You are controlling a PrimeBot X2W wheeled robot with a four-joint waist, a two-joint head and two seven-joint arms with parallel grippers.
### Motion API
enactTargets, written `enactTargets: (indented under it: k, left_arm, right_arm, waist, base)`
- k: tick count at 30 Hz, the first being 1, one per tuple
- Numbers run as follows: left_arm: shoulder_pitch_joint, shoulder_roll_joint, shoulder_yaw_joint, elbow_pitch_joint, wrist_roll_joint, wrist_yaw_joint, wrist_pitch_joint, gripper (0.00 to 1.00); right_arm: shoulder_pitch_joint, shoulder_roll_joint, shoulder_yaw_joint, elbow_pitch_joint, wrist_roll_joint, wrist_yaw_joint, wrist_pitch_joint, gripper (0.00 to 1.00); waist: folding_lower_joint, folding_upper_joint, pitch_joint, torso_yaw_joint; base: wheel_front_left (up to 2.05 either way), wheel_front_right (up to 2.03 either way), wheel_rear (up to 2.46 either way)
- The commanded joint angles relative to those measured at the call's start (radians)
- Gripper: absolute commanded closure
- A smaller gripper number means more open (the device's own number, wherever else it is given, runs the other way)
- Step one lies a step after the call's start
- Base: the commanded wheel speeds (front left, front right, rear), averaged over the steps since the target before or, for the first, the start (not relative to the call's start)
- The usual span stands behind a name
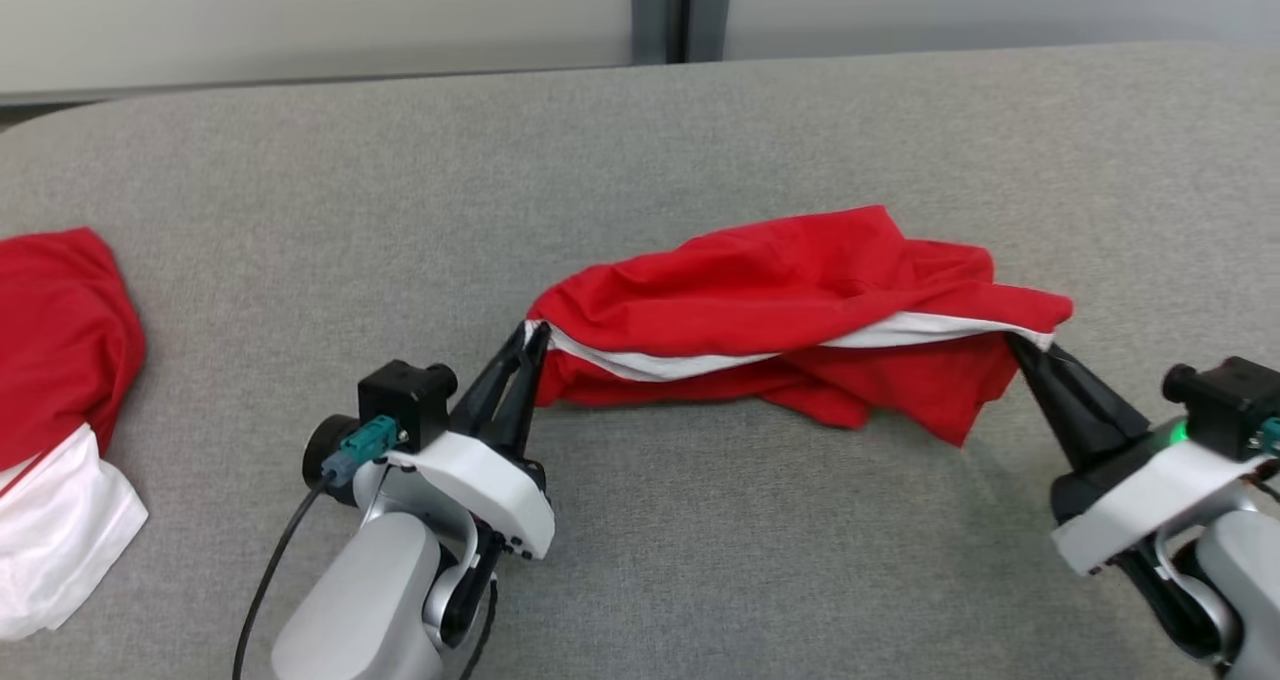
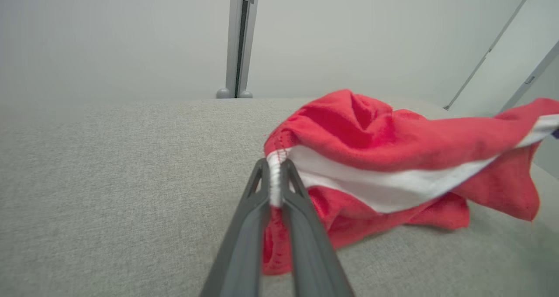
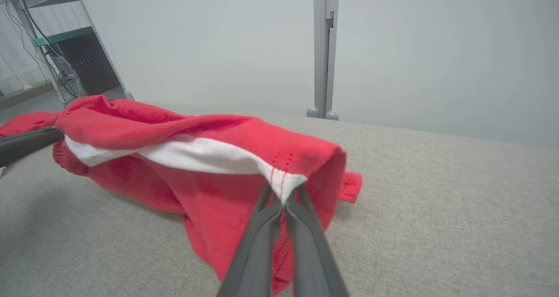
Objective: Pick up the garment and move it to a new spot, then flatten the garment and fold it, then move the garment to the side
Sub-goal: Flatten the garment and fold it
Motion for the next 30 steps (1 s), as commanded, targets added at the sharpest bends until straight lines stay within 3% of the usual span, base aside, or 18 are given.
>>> enactTargets:
  k: [1,3,4,7,21,30]
  left_arm:
    - [0.016,0.009,-0.008,-0.023,0.003,-0.006,0.008,1.00]
    - [0.033,0.014,-0.033,-0.061,0.007,-0.021,0.022,1.00]
    - [0.044,0.014,-0.055,-0.082,0.007,-0.034,0.033,0.95]
    - [0.077,0.018,-0.130,-0.142,-0.014,-0.063,0.095,0.00]
    - [0.159,0.099,-0.331,-0.339,-0.118,-0.078,0.303,0.00]
    - [0.086,0.053,-0.359,-0.251,-0.192,-0.074,0.426,0.00]
  right_arm:
    - [0.021,-0.025,-0.016,-0.006,0.011,-0.001,-0.001,1.00]
    - [0.038,-0.045,-0.022,-0.011,0.030,-0.001,0.004,1.00]
    - [0.047,-0.053,-0.025,-0.009,0.047,-0.001,0.015,1.00]
    - [0.062,-0.084,-0.038,0.006,0.085,-0.001,0.058,1.00]
    - [0.054,-0.113,-0.040,0.182,0.111,-0.001,0.121,1.00]
    - [0.010,-0.101,0.000,0.216,0.104,-0.001,0.114,1.00]
  waist:
    - [0.0000,-0.0001,-0.030,-0.022]
    - [0.0000,-0.0001,-0.042,-0.031]
    - [0.0000,-0.0001,-0.047,-0.035]
    - [0.0000,-0.0001,-0.053,-0.043]
    - [0.0000,-0.0001,-0.026,-0.043]
    - [0.0000,-0.0001,0.017,-0.059]
  base:
    - [0.00,0.00,0.00]
    - [0.00,0.00,0.00]
    - [0.00,0.00,0.00]
    - [0.00,0.00,0.00]
    - [0.00,0.00,0.00]
    - [0.00,0.00,0.00]
